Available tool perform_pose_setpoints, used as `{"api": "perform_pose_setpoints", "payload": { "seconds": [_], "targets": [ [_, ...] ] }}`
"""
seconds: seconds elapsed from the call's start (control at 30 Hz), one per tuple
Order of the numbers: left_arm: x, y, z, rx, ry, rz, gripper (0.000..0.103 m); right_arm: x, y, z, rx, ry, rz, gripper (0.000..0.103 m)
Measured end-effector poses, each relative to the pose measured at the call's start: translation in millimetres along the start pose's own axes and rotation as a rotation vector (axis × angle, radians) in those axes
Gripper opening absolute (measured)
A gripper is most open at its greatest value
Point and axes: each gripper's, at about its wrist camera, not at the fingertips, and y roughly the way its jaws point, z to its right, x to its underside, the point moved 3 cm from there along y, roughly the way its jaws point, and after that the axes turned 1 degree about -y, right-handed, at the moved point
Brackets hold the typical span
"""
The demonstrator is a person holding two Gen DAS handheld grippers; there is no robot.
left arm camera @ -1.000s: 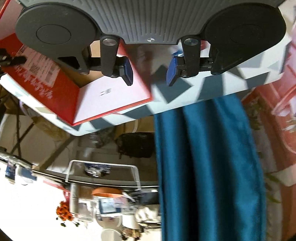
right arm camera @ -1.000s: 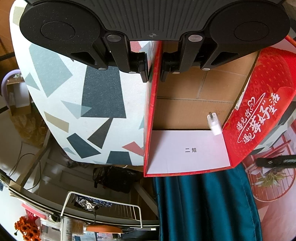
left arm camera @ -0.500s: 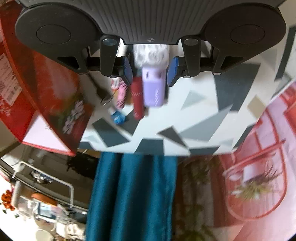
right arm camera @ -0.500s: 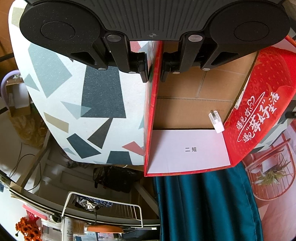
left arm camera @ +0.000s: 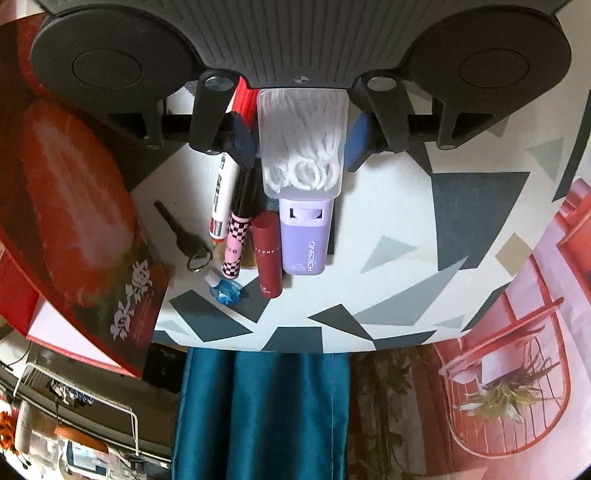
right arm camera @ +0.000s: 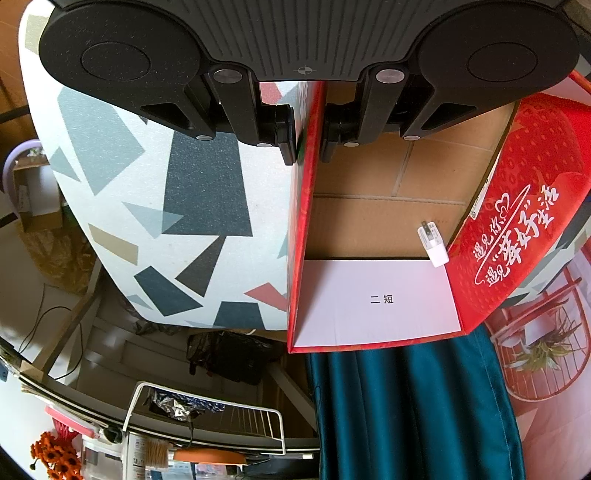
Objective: Organize rigid objects
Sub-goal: 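Close the left gripper on the clear floss-pick box, then carry the floss box into the red box and open the left gripper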
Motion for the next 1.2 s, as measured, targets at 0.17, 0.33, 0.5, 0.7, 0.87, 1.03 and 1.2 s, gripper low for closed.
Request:
{"api": "perform_pose_setpoints", "payload": {
  "seconds": [0.17,0.33,0.5,0.7,0.87,1.03,1.2],
  "targets": [
    [0,7,0,-0.033,-0.003,-0.009,0.057,1,0,1,0.002,0.001,-0.001,0.012],
    [3,14,-1,-0.048,-0.026,-0.009,0.055,1,0,1,0.004,0.000,-0.001,0.012],
    [6,13,-3,-0.048,-0.035,0.005,0.055,1,0,1,0.005,0.000,-0.002,0.012],
    [6,13,-3,-0.048,-0.023,0.010,0.055,1,-1,0,0.008,-0.008,-0.001,0.012],
    [5,5,-2,-0.041,-0.025,0.036,0.055,1,-1,0,0.004,-0.015,0.002,0.012],
    [-1,-5,2,-0.025,-0.006,0.068,0.055,1,-2,-2,0.006,-0.033,0.006,0.012],
    [-14,-17,6,-0.002,0.007,0.100,0.055,1,-1,-2,0.004,-0.031,0.006,0.012]
  ]
}}
